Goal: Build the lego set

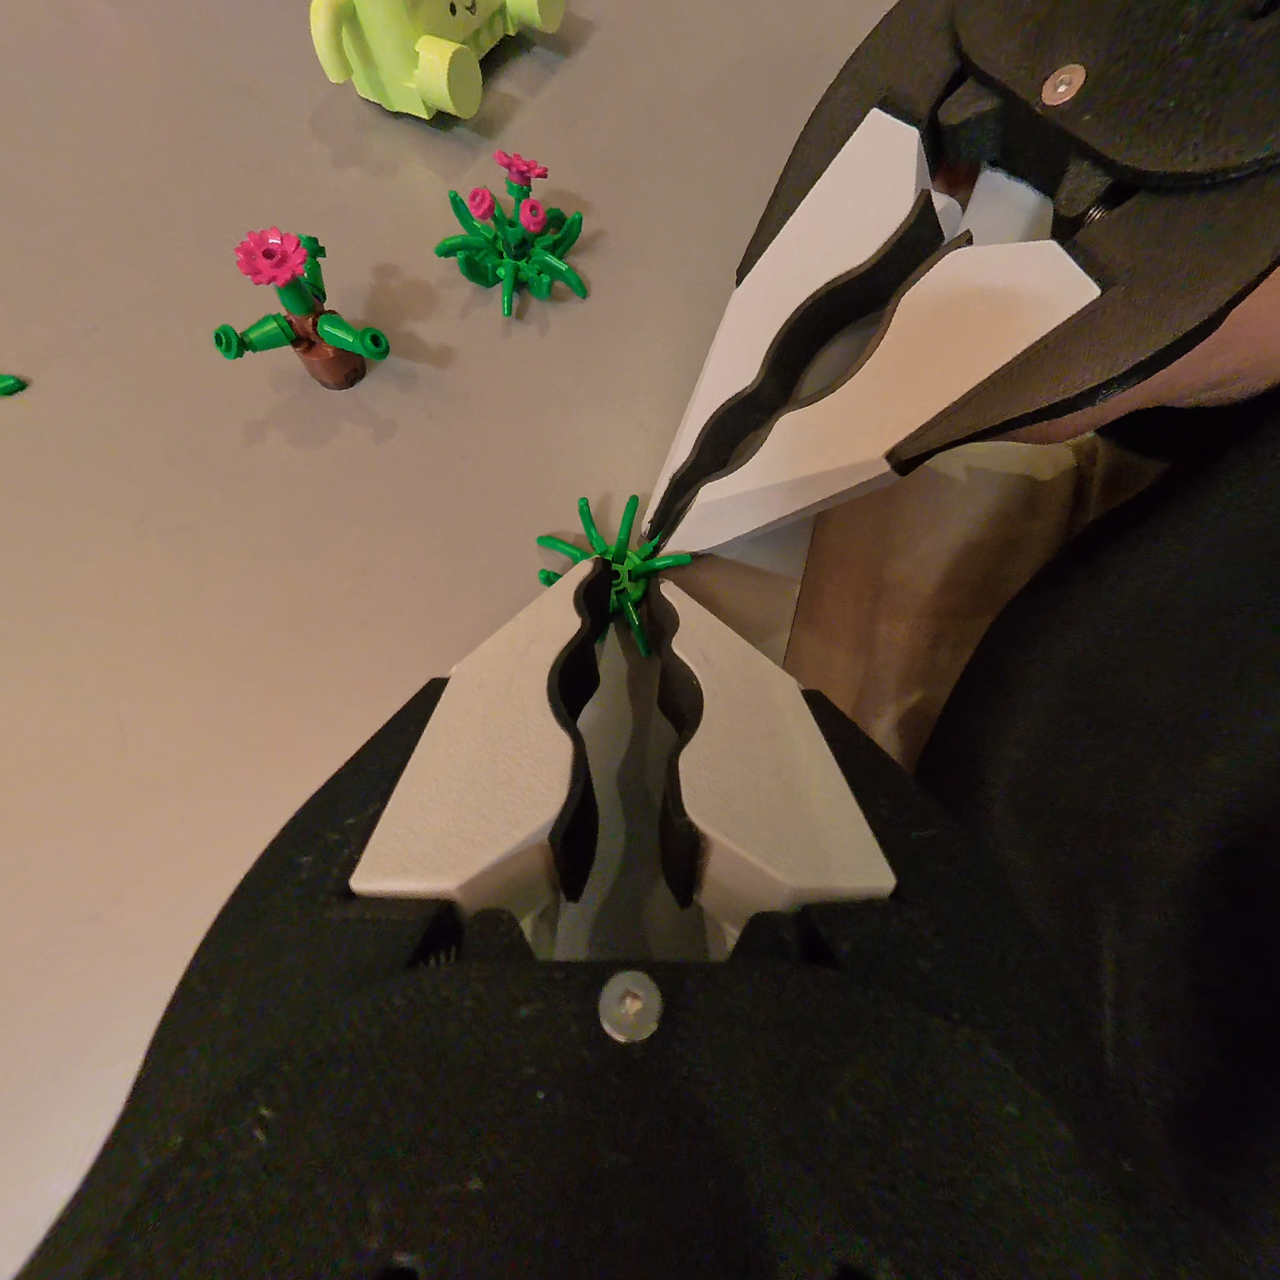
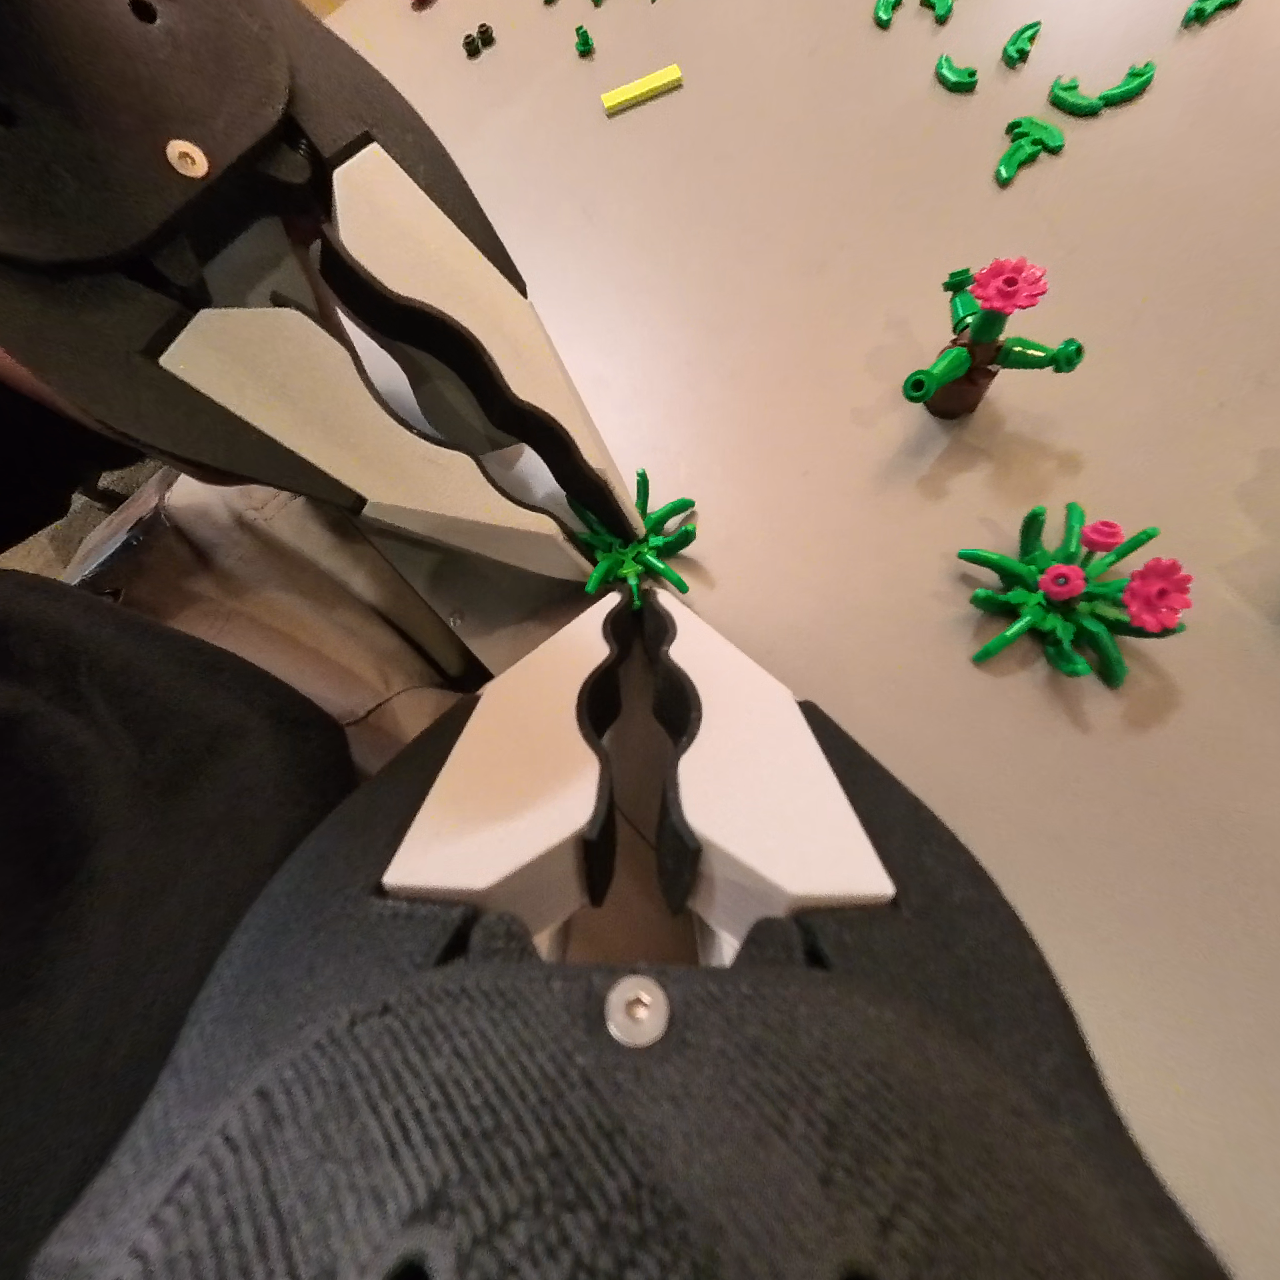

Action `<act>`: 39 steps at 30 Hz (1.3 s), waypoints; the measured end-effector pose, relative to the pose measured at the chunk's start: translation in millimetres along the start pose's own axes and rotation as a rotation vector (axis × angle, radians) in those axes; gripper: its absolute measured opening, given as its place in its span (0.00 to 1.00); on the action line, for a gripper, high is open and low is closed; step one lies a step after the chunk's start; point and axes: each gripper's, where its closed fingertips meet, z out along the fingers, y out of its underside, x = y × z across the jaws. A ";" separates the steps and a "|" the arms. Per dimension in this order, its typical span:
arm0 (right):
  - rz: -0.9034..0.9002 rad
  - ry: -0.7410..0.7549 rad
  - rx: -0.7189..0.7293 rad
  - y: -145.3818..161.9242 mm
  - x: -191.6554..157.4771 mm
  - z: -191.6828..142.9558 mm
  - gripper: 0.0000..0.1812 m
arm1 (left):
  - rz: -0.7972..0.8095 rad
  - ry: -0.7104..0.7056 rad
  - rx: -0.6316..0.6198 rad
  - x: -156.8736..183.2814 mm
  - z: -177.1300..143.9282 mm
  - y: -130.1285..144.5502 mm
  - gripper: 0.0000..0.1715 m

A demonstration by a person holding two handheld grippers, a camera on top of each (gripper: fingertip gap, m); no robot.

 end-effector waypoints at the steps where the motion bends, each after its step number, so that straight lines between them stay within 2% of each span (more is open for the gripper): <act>1: 0.010 -0.004 -0.001 0.0 0.0 0.0 0.00 | -0.005 -0.003 0.000 0.1 0.1 0.0 0.07; 6: 0.005 -0.007 -0.010 -0.6 0.0 0.8 0.00 | -0.014 -0.007 0.007 0.1 0.8 -0.2 0.07; 8: 0.002 -0.008 -0.007 -1.9 0.0 2.3 0.00 | -0.018 0.012 0.014 4.5 2.2 -1.0 0.04; 12: -0.015 -0.009 -0.020 -1.4 0.0 2.3 0.00 | 0.040 -0.024 -0.007 3.8 2.1 -1.0 0.04; 18: -0.020 -0.019 -0.006 -2.7 0.3 3.3 0.01 | -0.015 0.037 0.013 2.8 -0.2 -3.4 0.03; 20: -0.030 -0.014 -0.006 -3.0 0.4 3.3 0.00 | 0.012 0.015 0.018 1.1 -3.7 -5.3 0.07; 22: -0.039 -0.007 -0.004 -2.9 1.1 3.0 0.00 | 0.031 0.000 0.036 0.2 -9.2 -8.4 0.06; 26: -0.052 0.010 -0.012 -2.0 4.3 0.9 0.01 | -0.007 0.005 0.096 -1.6 -20.6 -13.8 0.06; 31: -0.023 -0.020 -0.003 -2.4 2.0 -3.2 0.07 | -0.076 -0.014 0.141 -10.5 -32.5 -9.2 0.05; 39: -0.085 0.022 0.052 -5.4 5.8 -16.1 0.06 | -0.132 -0.116 0.185 -31.9 -52.3 -1.5 0.04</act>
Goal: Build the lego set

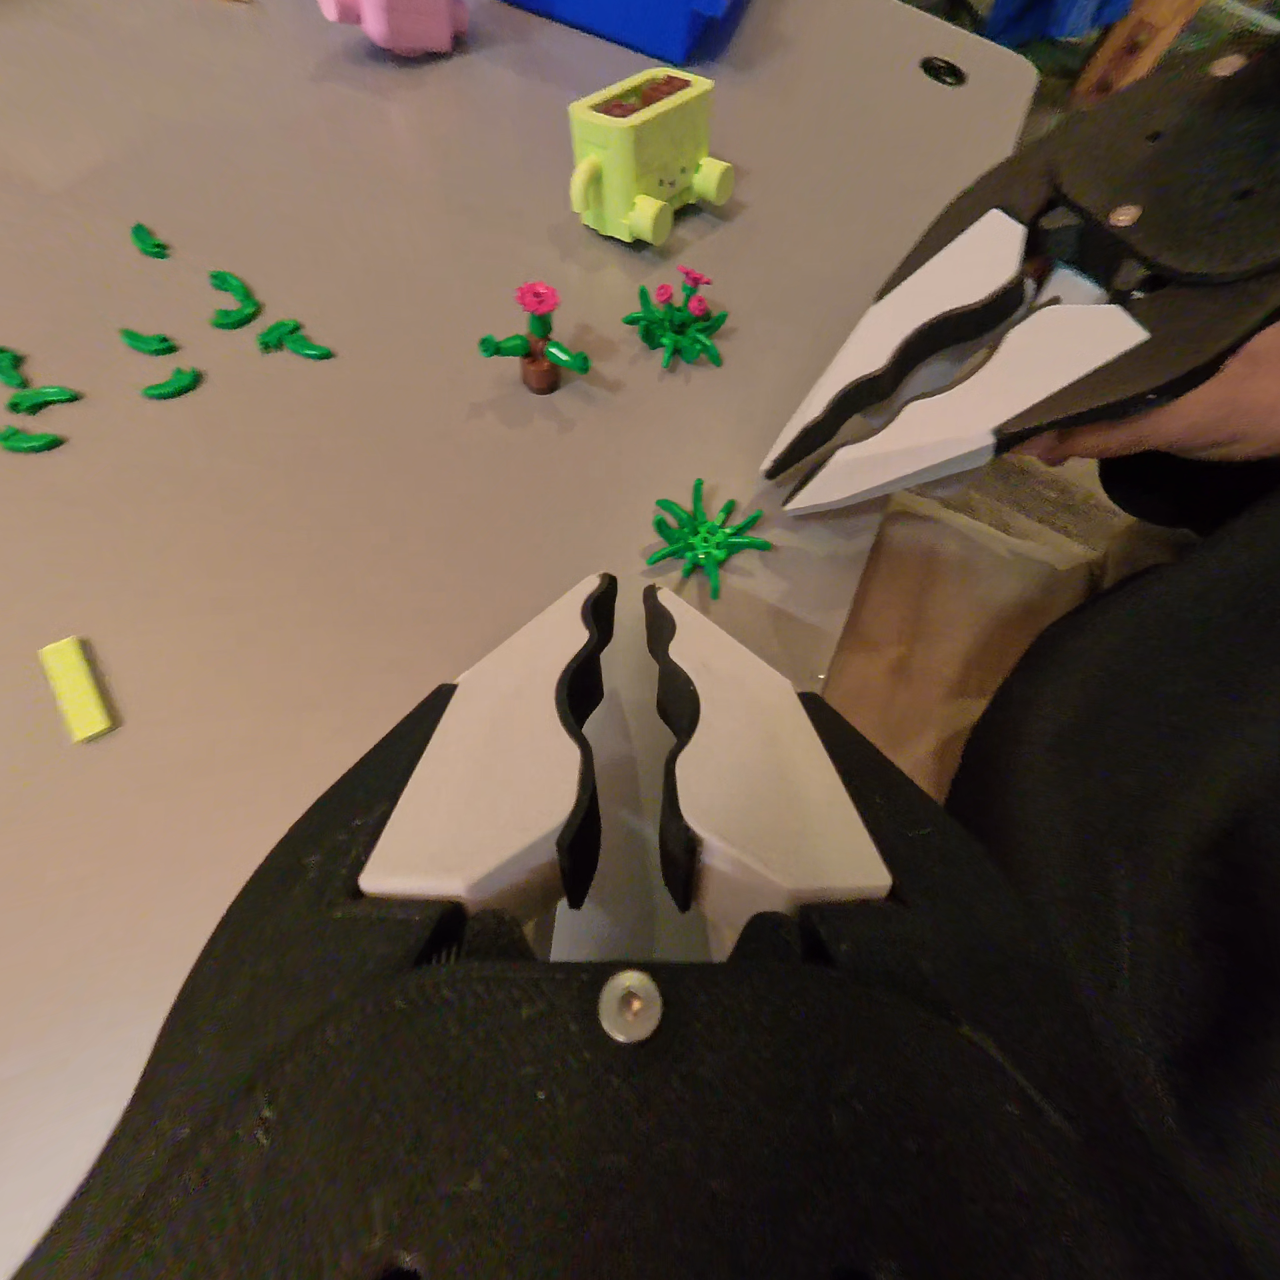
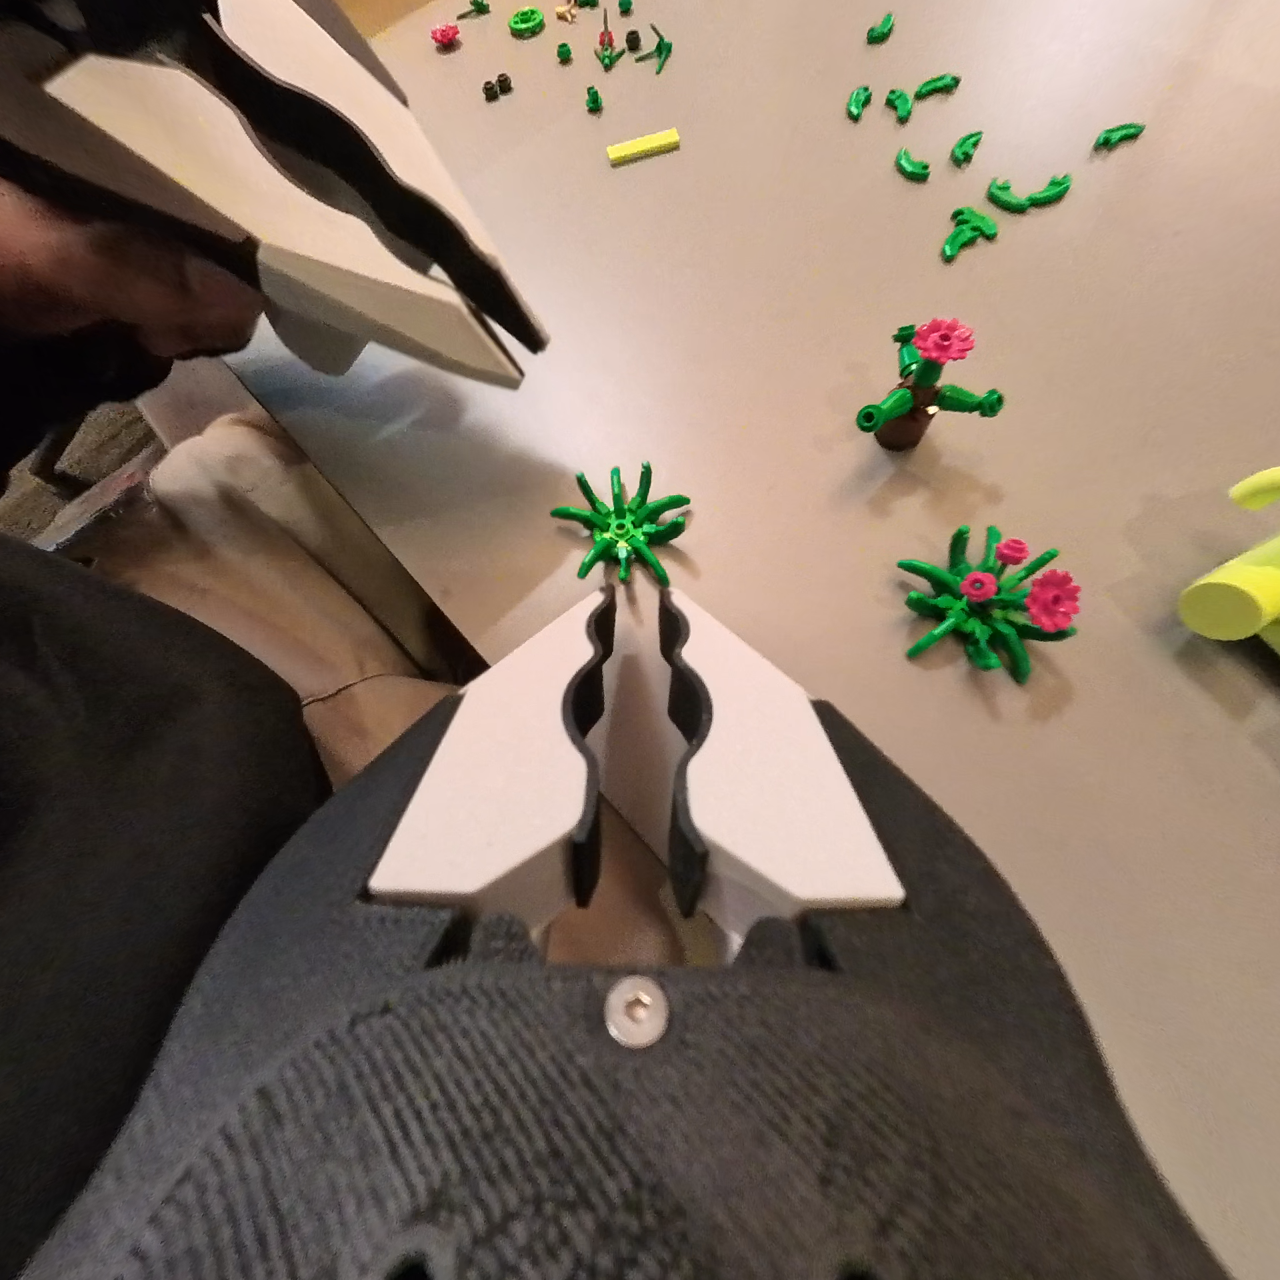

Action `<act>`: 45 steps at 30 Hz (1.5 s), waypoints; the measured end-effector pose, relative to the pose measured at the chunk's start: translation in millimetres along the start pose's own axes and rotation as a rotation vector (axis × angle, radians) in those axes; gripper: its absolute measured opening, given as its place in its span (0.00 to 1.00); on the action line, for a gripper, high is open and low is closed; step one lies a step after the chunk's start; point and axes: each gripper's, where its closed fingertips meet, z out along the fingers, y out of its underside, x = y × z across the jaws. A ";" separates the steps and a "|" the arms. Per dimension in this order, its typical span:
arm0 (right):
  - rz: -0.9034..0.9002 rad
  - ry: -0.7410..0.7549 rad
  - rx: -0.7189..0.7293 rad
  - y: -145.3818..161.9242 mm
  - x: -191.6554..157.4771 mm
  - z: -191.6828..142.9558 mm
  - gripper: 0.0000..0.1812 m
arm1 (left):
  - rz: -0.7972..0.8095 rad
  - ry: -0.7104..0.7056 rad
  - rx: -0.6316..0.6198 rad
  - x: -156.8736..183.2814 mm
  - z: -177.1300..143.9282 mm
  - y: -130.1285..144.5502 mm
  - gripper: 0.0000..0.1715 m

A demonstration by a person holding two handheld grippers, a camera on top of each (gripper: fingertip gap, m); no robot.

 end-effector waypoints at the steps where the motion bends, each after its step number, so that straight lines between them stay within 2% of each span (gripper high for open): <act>1: -0.004 0.005 0.010 -1.5 0.9 -0.7 0.06 | -0.013 -0.027 0.003 -6.9 -2.5 0.2 0.04; 10: -0.047 0.035 0.047 -2.3 7.6 -2.4 0.04 | -0.202 -0.396 -0.037 -109.7 -32.3 23.1 0.08; 15: -0.037 0.053 0.065 0.6 16.3 -3.2 0.04 | -0.233 -0.528 -0.043 -147.9 -54.3 29.9 0.09; 20: -0.020 0.073 0.082 4.7 26.4 -3.3 0.06 | -0.260 -0.483 0.002 -155.9 -53.7 18.4 0.10; 23: -0.016 0.084 0.114 1.6 30.8 -3.6 0.05 | -0.235 -0.407 0.017 -151.0 -32.6 -1.5 0.11; 28: -0.017 0.097 0.153 -3.2 37.0 -2.8 0.04 | -0.154 -0.420 -0.074 -170.8 13.6 -20.0 0.12; 34: -0.055 0.124 0.144 -0.7 39.0 -4.4 0.05 | -0.218 -0.393 -0.117 -200.7 47.7 -30.0 0.23; 36: -0.054 0.128 0.145 -0.1 40.2 -5.5 0.06 | -0.237 -0.362 -0.119 -200.9 52.2 -29.9 0.20; 38: -0.049 0.129 0.146 0.6 41.5 -6.8 0.06 | -0.245 -0.317 -0.125 -194.7 52.5 -29.4 0.09; 42: -0.039 0.132 0.147 1.4 44.5 -8.7 0.06 | -0.229 -0.287 -0.137 -184.6 47.1 -25.4 0.08; 45: -0.035 0.122 0.142 1.7 43.5 -8.5 0.07 | -0.203 -0.219 -0.061 -162.2 40.4 -34.0 0.08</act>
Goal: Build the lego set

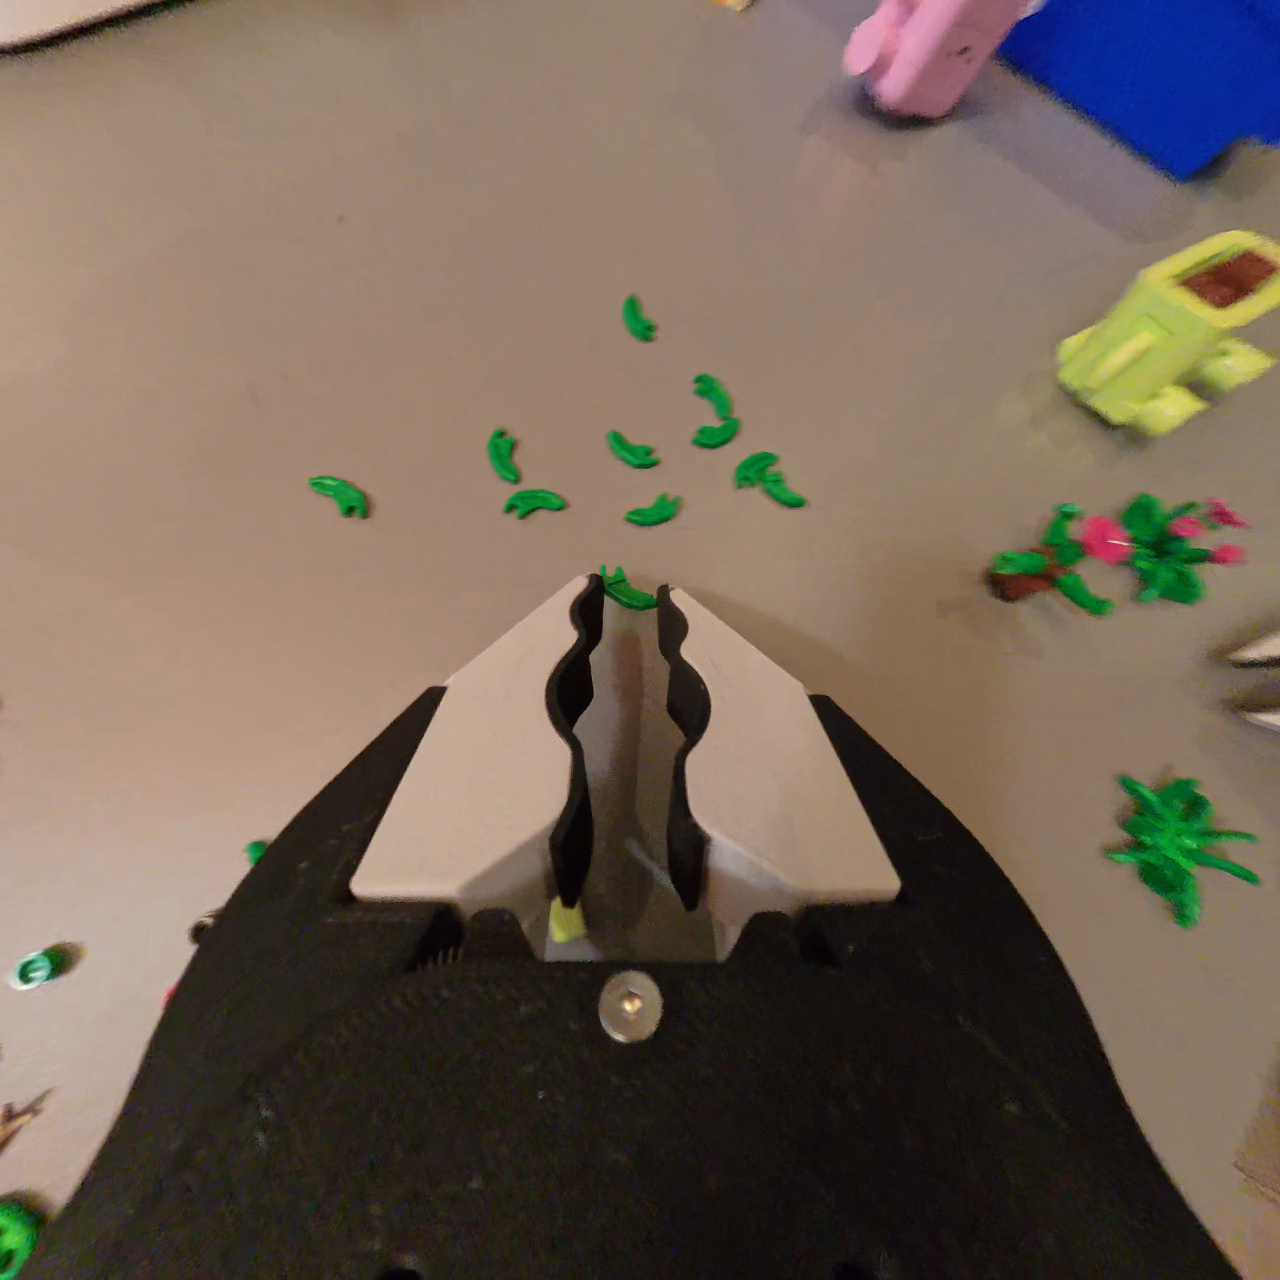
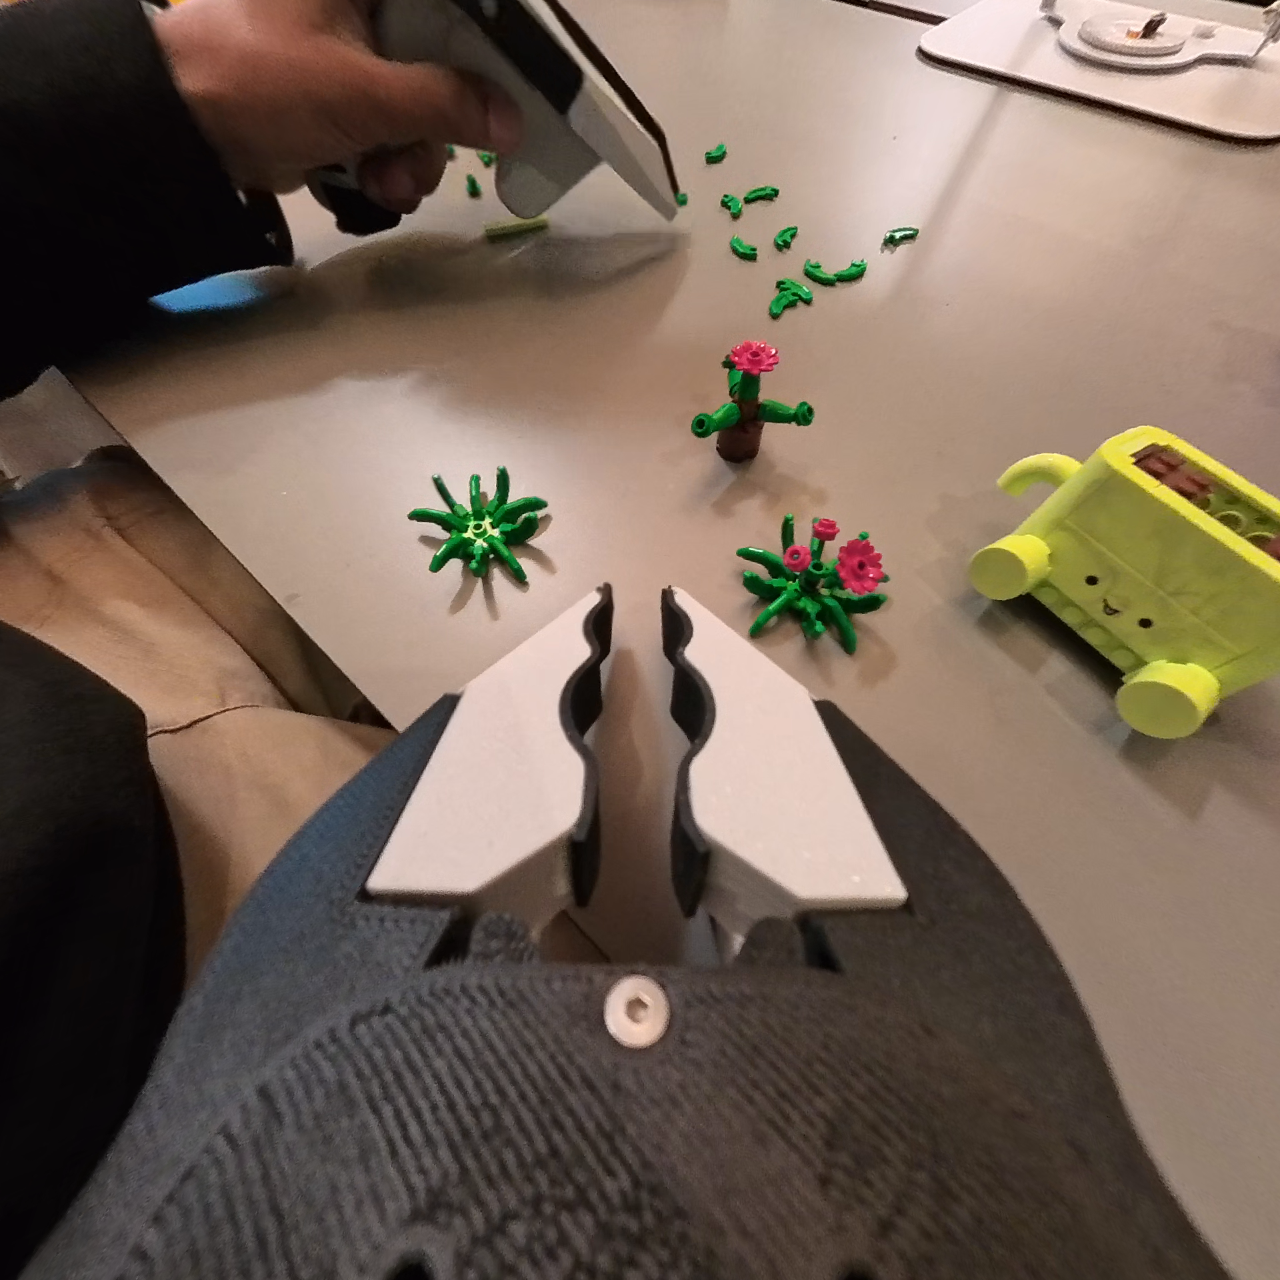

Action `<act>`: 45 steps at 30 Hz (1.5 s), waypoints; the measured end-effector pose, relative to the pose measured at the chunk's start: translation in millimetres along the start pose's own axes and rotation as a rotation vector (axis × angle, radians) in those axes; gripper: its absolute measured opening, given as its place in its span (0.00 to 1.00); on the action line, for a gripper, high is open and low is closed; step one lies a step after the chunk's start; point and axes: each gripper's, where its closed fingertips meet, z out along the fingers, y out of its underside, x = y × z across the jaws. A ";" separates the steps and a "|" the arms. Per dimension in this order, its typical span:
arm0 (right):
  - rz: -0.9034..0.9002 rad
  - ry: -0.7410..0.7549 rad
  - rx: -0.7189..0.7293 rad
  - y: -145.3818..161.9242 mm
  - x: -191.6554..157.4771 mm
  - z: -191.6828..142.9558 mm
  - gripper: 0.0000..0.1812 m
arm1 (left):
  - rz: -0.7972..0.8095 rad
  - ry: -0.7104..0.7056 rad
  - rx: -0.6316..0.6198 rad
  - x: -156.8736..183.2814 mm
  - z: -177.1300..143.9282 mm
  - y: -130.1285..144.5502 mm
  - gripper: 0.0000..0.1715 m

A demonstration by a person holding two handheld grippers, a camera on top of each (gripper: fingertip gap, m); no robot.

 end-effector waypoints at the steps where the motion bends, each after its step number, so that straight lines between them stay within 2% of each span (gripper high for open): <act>1: -0.003 -0.005 -0.005 0.0 -1.3 0.1 0.07 | 0.005 0.031 0.035 10.8 -6.1 -3.0 0.08; 5: -0.057 -0.027 0.068 -19.5 -12.8 0.8 0.10 | -0.024 0.202 0.175 64.5 -33.5 -16.0 0.08; 10: -0.254 0.041 0.205 -61.7 -27.9 4.3 0.18 | -0.290 0.600 0.342 134.4 -70.3 -31.9 0.08; 13: -0.279 0.048 0.275 -81.1 -34.1 4.6 0.18 | -0.343 0.770 0.466 160.6 -96.0 -40.0 0.07; 14: -0.252 0.018 0.309 -87.6 -38.3 2.5 0.17 | -0.343 0.800 0.494 166.2 -102.4 -40.2 0.00; 17: -0.234 -0.020 0.437 -107.4 -44.7 -11.7 0.18 | -0.375 0.849 0.488 174.7 -106.3 -35.0 0.00; 19: -0.264 0.035 0.465 -112.0 -39.8 -15.1 0.12 | -0.380 0.776 0.431 169.4 -91.6 -25.2 0.00; 22: -0.261 0.076 0.292 -89.2 -21.1 -0.1 0.08 | -0.385 0.677 0.398 156.2 -79.1 -16.0 0.00; 24: -0.241 0.134 0.277 -82.6 1.4 -11.4 0.08 | -0.383 0.652 0.398 151.7 -78.6 -14.3 0.00; 28: -0.154 0.330 0.357 -80.4 74.7 -80.1 0.07 | -0.338 0.598 0.397 148.1 -77.4 -10.0 0.00; 31: -0.103 0.471 0.360 -67.1 125.1 -137.7 0.08 | -0.294 0.584 0.384 151.4 -75.4 -8.6 0.00; 35: -0.057 0.620 0.331 -51.6 169.0 -196.3 0.09 | -0.227 0.556 0.357 157.6 -71.2 -8.7 0.00; 38: 0.036 0.623 0.236 -26.8 186.8 -210.7 0.13 | -0.177 0.549 0.343 165.1 -68.5 -9.2 0.00; 42: 0.245 0.612 -0.058 54.8 212.6 -209.2 0.16 | -0.139 0.567 0.325 175.5 -65.1 -10.0 0.00; 43: 0.290 0.576 -0.087 70.0 212.2 -207.4 0.15 | -0.134 0.573 0.323 177.4 -64.9 -10.5 0.00; 45: 0.342 0.465 -0.051 81.9 203.7 -202.3 0.11 | -0.125 0.577 0.322 179.5 -65.2 -11.7 0.00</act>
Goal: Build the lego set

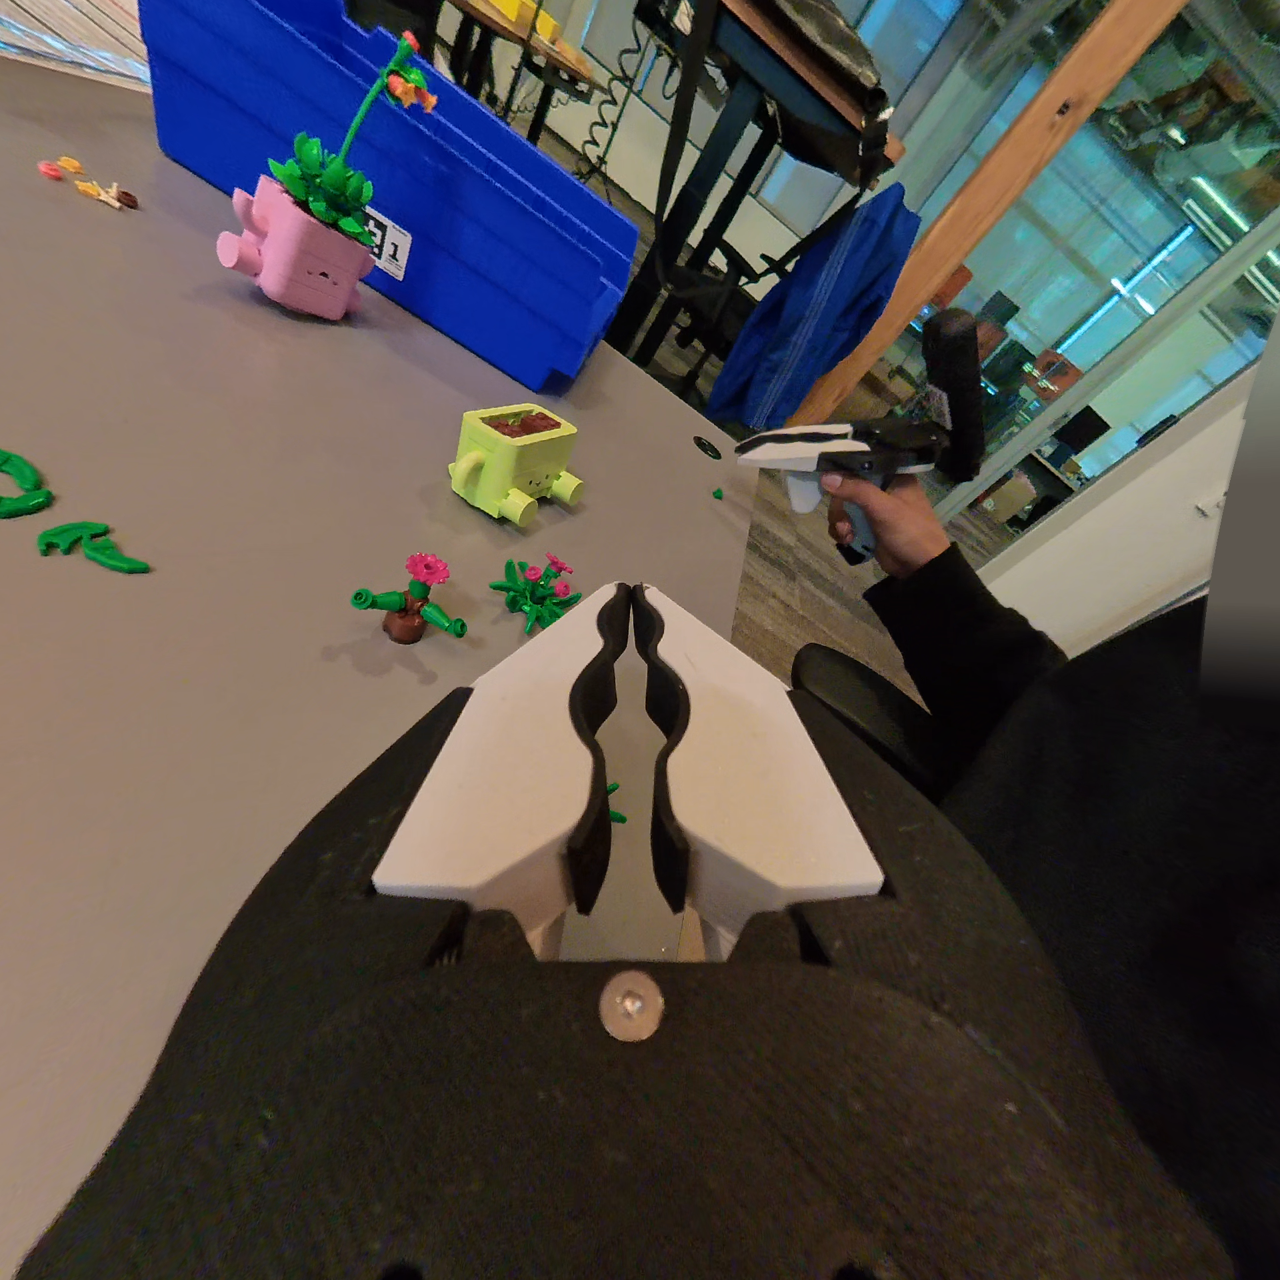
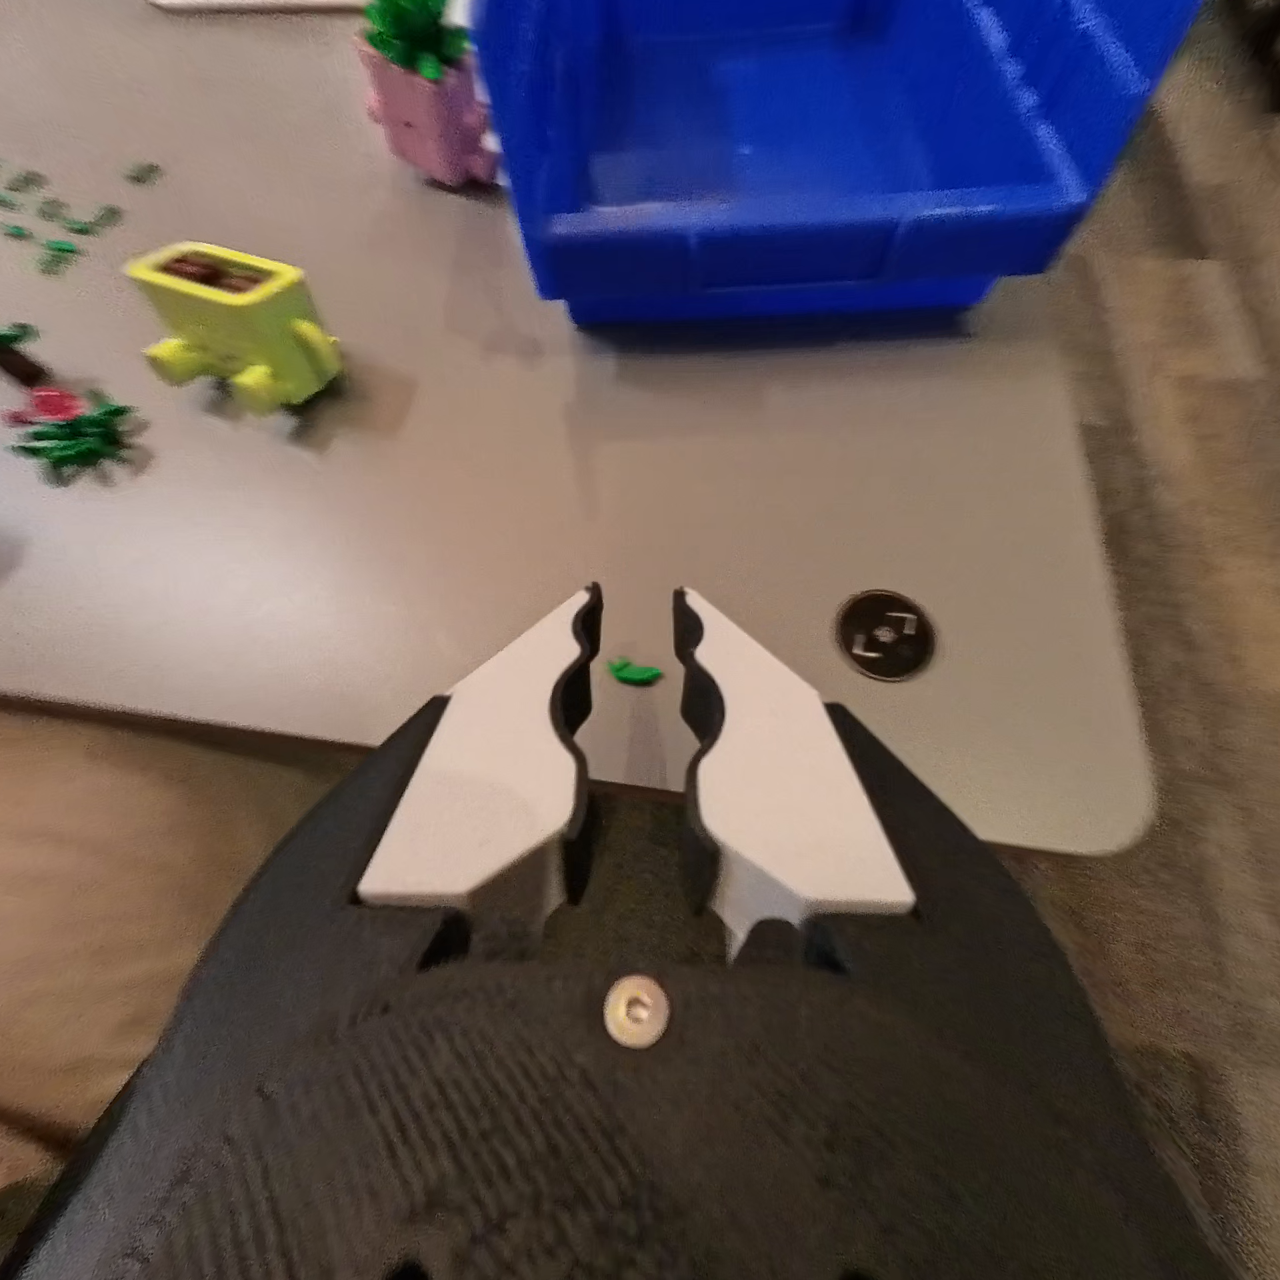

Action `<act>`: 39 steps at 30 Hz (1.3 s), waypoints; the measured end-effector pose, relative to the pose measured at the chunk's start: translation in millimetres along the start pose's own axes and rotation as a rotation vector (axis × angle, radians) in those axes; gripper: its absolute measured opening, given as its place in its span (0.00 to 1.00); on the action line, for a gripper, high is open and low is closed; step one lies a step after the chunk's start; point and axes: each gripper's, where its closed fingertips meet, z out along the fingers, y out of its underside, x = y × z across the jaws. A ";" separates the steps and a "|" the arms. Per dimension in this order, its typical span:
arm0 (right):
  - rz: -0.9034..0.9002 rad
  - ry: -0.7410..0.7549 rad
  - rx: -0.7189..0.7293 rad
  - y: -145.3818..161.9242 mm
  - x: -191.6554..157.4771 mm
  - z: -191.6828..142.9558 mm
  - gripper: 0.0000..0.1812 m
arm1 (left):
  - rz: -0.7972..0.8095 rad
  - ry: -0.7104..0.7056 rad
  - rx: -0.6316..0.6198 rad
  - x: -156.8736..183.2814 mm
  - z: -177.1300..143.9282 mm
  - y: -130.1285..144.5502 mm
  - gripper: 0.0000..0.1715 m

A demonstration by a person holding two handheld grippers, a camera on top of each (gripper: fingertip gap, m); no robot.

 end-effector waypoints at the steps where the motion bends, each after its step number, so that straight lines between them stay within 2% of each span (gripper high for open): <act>1: -0.002 -0.078 0.028 1.3 -8.3 -0.3 0.10 | 0.003 0.001 -0.001 0.5 0.3 -0.3 0.00; 2: -0.008 -0.116 0.039 4.4 -11.6 -0.3 0.10 | 0.005 0.002 -0.001 0.6 0.7 -0.5 0.00; 6: -0.071 -0.087 -0.012 23.1 -3.4 7.1 0.13 | 0.001 0.016 -0.007 2.6 3.3 0.1 0.00; 9: -0.080 -0.123 -0.063 31.7 -2.9 17.4 0.14 | 0.007 0.001 -0.007 1.5 4.9 0.0 0.00; 15: -0.167 -0.173 -0.105 34.3 -10.3 14.5 0.19 | 0.016 0.006 -0.006 6.8 3.6 0.8 0.00; 20: -0.273 -0.235 -0.139 38.6 -9.1 9.0 0.15 | 0.009 0.009 -0.009 7.0 1.8 3.4 0.00; 22: -0.272 -0.264 -0.156 39.0 -11.4 9.1 0.11 | 0.003 0.012 -0.003 7.3 1.2 3.1 0.00; 24: -0.285 -0.281 -0.186 40.1 -17.7 9.3 0.02 | 0.002 0.011 -0.002 7.7 1.0 3.4 0.00; 29: -0.309 -0.297 -0.168 35.3 -39.9 19.0 0.02 | 0.006 0.012 -0.008 10.1 1.5 5.0 0.00; 31: -0.303 -0.283 -0.162 32.8 -43.2 22.7 0.08 | 0.008 0.014 -0.010 11.1 1.3 5.4 0.00; 35: -0.317 -0.317 -0.155 31.3 -56.3 27.0 0.02 | 0.007 0.020 -0.008 11.9 1.2 5.6 0.00; 39: -0.305 -0.359 -0.172 29.9 -69.1 30.7 0.02 | 0.002 0.032 -0.006 14.5 1.9 5.7 0.00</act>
